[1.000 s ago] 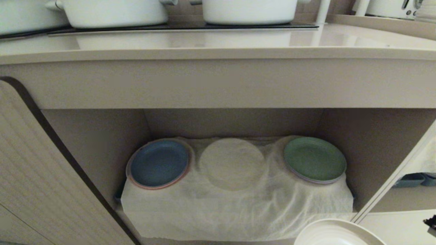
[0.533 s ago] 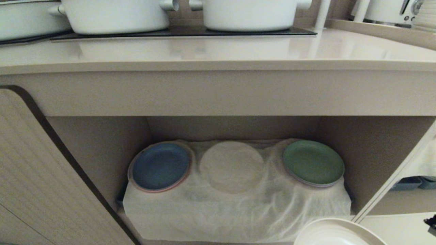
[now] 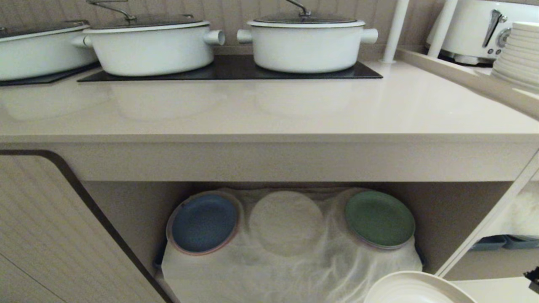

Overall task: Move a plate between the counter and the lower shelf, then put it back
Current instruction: Put the plate

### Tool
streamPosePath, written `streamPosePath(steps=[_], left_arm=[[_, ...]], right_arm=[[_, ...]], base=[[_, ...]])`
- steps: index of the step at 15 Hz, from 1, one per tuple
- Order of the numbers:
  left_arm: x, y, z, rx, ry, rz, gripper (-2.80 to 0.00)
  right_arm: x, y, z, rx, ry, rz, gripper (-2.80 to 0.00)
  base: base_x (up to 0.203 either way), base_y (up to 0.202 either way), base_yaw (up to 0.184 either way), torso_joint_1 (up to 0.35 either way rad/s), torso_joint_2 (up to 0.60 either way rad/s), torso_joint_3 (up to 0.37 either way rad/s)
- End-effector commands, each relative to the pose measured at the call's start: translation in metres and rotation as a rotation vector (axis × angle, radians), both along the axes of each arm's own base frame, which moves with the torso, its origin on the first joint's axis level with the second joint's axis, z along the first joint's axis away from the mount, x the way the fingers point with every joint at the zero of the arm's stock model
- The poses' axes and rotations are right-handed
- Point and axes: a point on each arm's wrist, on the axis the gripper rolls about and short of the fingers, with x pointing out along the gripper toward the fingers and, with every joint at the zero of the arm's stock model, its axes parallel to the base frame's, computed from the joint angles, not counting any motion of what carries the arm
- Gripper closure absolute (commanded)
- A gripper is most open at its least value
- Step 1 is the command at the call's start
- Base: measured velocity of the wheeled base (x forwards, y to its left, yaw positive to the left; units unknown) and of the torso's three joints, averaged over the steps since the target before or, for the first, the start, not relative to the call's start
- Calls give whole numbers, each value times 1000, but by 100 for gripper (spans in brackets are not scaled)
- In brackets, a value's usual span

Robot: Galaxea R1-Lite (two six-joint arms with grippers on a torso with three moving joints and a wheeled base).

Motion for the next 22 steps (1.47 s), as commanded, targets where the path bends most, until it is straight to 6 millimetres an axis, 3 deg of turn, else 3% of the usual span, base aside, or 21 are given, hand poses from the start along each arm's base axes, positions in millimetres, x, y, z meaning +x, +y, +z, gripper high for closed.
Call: streamPosePath(steps=[1, 22], left_arm=[[0, 0, 0, 0, 0, 0, 0], [0, 0, 0, 0, 0, 0, 0]], right_arm=[[0, 0, 0, 0, 5, -4, 0], [0, 0, 0, 0, 3, -4, 0]], base=[[0, 0, 0, 188, -481, -289], [0, 0, 0, 237, -525, -292]])
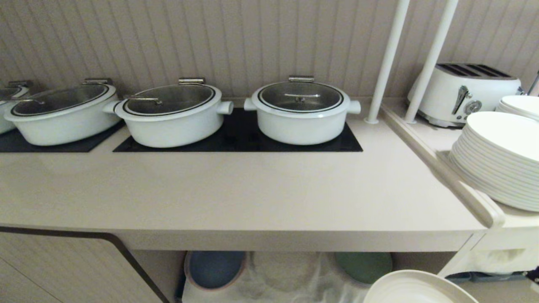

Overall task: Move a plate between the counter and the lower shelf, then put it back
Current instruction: Put the plate

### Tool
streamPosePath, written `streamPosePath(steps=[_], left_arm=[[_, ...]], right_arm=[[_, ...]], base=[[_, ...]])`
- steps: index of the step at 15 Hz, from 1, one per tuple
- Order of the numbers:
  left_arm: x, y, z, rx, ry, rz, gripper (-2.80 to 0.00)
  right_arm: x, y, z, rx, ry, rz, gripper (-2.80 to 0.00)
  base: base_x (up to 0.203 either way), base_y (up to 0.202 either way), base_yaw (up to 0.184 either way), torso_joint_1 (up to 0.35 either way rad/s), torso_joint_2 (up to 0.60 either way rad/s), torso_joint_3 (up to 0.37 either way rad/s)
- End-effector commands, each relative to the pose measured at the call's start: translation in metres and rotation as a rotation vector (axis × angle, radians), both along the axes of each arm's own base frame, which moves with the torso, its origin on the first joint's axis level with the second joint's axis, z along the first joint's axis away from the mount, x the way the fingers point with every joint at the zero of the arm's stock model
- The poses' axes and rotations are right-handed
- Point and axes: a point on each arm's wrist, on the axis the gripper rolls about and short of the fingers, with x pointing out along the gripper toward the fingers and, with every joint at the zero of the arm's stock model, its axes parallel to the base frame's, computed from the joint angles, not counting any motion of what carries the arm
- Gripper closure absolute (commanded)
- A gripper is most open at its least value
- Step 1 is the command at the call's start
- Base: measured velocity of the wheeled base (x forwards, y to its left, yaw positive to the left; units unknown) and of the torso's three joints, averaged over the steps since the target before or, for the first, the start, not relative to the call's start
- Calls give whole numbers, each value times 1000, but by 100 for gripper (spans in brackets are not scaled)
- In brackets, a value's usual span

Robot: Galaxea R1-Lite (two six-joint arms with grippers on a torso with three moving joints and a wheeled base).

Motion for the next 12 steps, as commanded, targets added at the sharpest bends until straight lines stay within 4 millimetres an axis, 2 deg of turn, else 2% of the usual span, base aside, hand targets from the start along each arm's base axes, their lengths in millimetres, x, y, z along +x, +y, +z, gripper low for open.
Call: streamPosePath(steps=[1, 12], left_arm=[[0, 0, 0, -1, 0, 1, 0], [0, 0, 0, -1, 0, 1, 0]], right_arm=[[0, 0, 0, -1, 7, -4, 0], [1, 1, 0, 0, 5, -4, 0]], base=[[0, 0, 0, 299, -623, -330], [0, 0, 0, 185, -370, -190]])
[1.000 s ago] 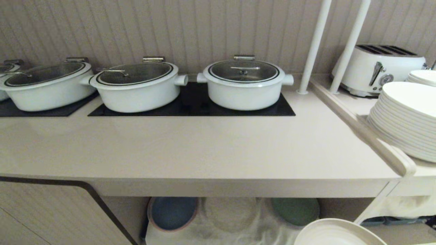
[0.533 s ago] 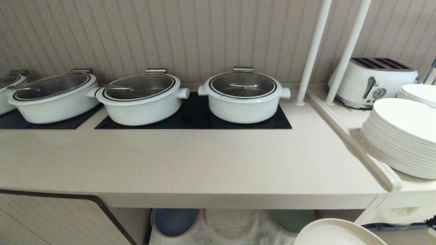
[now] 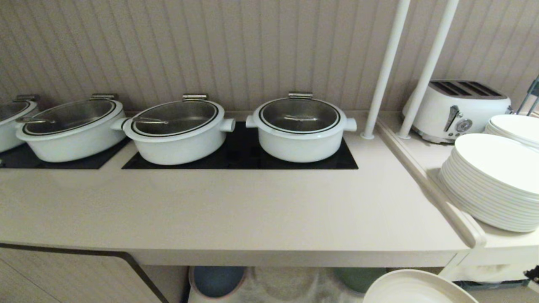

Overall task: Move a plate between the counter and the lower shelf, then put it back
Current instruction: Put the plate

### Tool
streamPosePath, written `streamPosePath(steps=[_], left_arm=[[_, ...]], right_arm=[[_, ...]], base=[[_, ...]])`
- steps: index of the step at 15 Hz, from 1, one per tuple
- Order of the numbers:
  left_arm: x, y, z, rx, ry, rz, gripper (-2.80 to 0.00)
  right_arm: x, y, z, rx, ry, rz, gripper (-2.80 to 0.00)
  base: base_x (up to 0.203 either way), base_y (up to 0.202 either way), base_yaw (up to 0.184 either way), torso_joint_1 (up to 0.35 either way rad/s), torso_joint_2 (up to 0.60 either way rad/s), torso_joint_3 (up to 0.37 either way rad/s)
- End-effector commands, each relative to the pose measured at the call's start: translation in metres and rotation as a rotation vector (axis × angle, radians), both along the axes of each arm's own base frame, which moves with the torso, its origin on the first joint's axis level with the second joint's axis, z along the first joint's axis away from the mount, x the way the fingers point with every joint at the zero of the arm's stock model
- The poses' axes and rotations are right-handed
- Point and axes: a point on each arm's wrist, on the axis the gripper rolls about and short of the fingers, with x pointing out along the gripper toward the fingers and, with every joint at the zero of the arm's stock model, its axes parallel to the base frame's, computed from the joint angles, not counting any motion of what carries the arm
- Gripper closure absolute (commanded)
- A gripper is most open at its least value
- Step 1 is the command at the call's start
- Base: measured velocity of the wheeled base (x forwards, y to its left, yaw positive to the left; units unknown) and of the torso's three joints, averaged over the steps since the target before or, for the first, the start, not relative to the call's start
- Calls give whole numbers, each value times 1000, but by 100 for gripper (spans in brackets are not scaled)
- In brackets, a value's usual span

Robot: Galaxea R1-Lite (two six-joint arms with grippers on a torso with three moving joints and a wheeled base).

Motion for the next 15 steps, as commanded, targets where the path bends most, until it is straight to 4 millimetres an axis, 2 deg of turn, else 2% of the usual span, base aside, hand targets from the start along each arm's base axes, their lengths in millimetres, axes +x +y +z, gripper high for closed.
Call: streamPosePath(steps=[1, 6, 15], left_arm=[[0, 0, 0, -1, 0, 0, 0], [0, 0, 0, -1, 0, 0, 0], [0, 0, 0, -1, 0, 0, 0]], right_arm=[[0, 0, 0, -1, 6, -5, 0], [0, 0, 0, -2, 7, -3, 0], [0, 0, 0, 16, 13, -40, 0]], base=[[0, 0, 0, 145, -309, -150], [0, 0, 0, 164, -320, -163], [0, 0, 0, 5, -12, -3]])
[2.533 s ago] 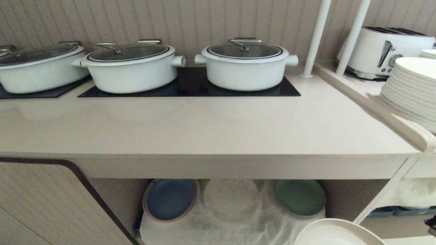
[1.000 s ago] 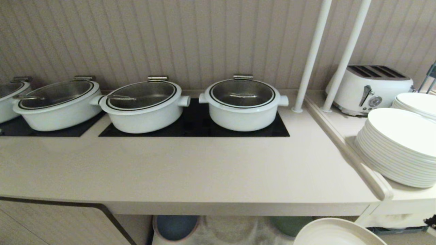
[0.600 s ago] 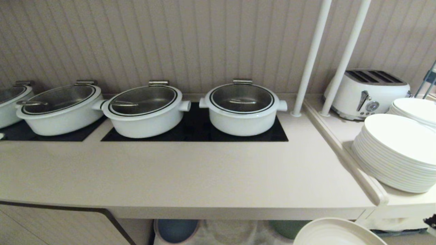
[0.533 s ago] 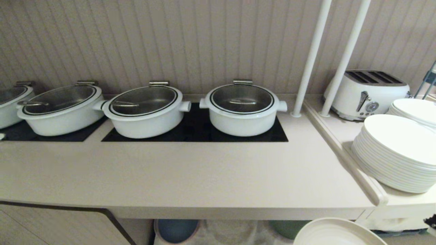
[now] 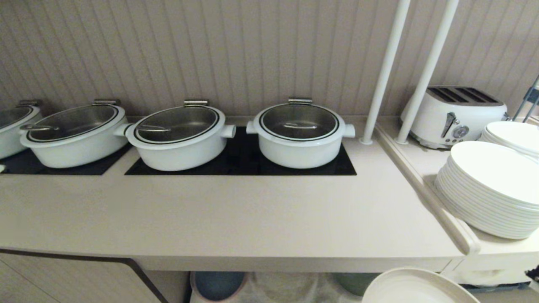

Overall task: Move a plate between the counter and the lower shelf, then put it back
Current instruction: Put the plate

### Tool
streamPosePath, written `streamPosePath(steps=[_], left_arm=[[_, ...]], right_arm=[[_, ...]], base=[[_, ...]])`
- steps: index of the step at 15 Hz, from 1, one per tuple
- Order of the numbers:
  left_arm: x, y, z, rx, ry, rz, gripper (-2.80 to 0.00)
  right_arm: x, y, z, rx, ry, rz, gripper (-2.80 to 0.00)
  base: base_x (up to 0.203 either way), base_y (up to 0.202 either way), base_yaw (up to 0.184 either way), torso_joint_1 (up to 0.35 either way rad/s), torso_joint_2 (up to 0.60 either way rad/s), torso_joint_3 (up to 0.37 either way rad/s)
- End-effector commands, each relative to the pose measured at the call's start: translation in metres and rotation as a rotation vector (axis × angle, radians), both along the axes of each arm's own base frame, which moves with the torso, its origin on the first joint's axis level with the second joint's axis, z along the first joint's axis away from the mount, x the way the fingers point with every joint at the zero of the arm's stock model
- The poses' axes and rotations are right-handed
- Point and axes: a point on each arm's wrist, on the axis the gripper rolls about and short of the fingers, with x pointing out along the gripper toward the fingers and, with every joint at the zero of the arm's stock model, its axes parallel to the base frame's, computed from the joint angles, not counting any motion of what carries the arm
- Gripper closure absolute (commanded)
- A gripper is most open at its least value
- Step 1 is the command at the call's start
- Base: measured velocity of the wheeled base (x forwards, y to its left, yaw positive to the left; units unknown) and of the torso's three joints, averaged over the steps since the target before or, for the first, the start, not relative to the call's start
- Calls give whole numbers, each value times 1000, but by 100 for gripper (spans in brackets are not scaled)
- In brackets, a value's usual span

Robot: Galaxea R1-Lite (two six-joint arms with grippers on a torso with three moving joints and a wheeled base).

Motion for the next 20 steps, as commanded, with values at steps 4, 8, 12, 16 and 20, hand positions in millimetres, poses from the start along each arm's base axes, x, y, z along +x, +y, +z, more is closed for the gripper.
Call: streamPosePath(steps=[4, 8, 12, 16, 20], left_arm=[[0, 0, 0, -1, 0, 0, 0], [0, 0, 0, -1, 0, 0, 0], [0, 0, 0, -1, -2, 0, 0], [0, 0, 0, -1, 0, 0, 0], [0, 0, 0, -1, -2, 0, 0]], right_arm=[[-1, 0, 0, 27, 12, -32, 0], [-3, -1, 0, 34, 14, -56, 0], [-2, 0, 0, 41, 16, -52, 0], [-2, 0, -1, 39, 19, -49, 0], [1, 1, 0, 45, 11, -50, 0]], base=[[0, 0, 0, 0, 0, 0], [0, 0, 0, 0, 0, 0], [0, 0, 0, 0, 0, 0], [0, 0, 0, 0, 0, 0], [0, 0, 0, 0, 0, 0]])
